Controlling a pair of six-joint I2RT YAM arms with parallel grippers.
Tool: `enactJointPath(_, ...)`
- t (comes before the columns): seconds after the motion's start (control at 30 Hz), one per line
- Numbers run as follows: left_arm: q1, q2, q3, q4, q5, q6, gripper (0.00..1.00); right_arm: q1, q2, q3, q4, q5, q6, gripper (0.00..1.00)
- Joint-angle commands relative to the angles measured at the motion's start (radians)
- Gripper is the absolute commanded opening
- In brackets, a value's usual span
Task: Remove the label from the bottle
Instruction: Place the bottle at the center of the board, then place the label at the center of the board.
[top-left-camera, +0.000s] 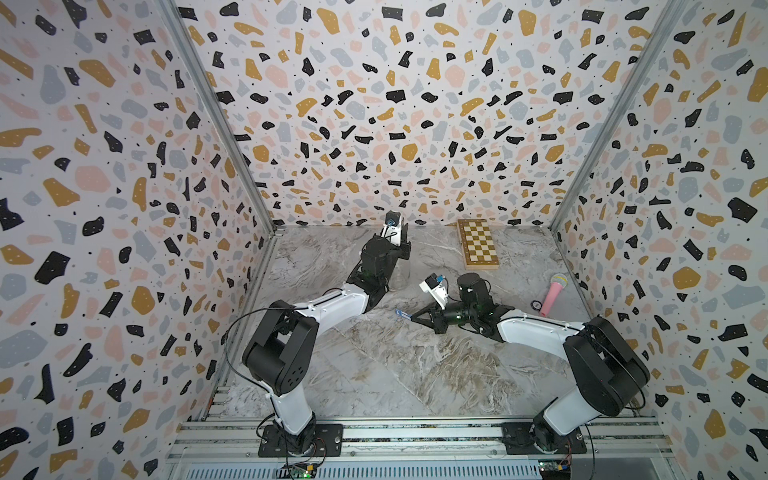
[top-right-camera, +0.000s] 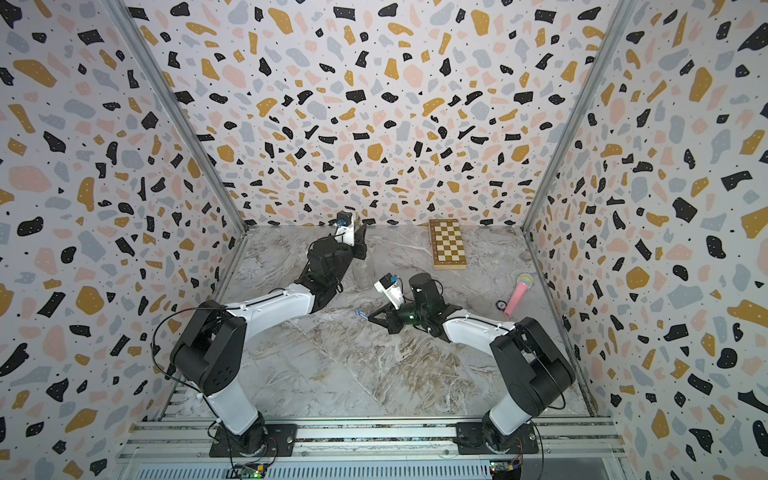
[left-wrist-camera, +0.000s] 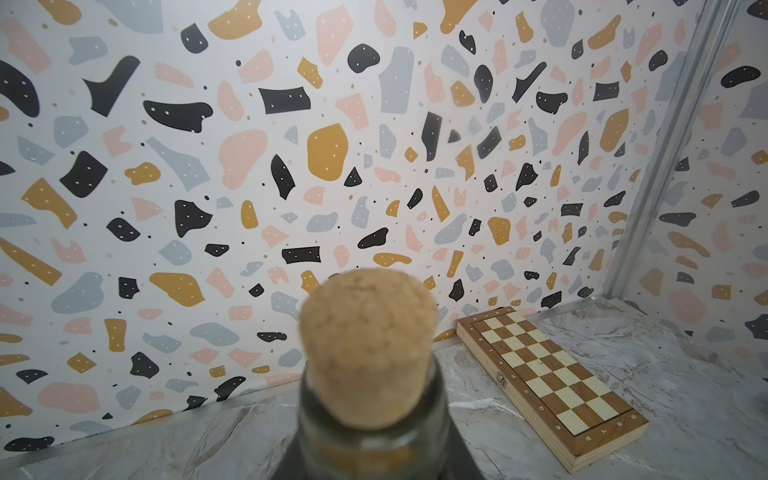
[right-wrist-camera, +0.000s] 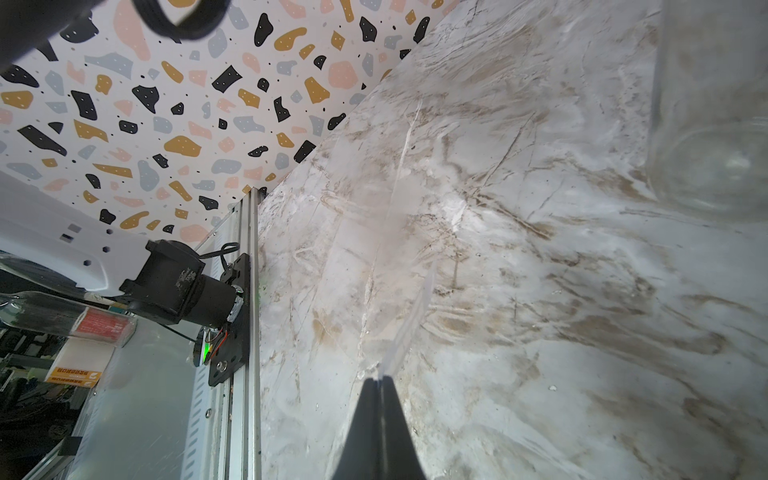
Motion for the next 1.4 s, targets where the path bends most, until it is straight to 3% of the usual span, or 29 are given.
enactJointPath(0.0, 0.005, -0.04, 0.019, 0.168, 0.009, -0.007, 0.0, -0.002, -0.007, 0.01, 0.013, -0.015, 0.008, 0.0)
enactJointPath(0.3, 0.004, -0.054, -0.002, 0.175, 0.02, -0.007, 0.0, -0.003, -0.003, 0.006, 0.027, -0.021, 0.017, 0.0)
enactJointPath(0.83, 0.004, -0.068, -0.021, 0.189, 0.024, 0.008, 0.49, -0.003, -0.014, -0.002, 0.032, -0.022, 0.016, 0.0)
enactJointPath(1.2, 0.004, -0.114, -0.052, 0.184, 0.036, 0.019, 0.63, -0.003, -0.032, -0.004, 0.027, -0.025, 0.018, 0.01)
enactJointPath(1.37, -0.01, -0.244, -0.136, 0.122, 0.021, 0.012, 0.65, -0.002, -0.052, -0.008, -0.011, -0.038, 0.036, 0.01)
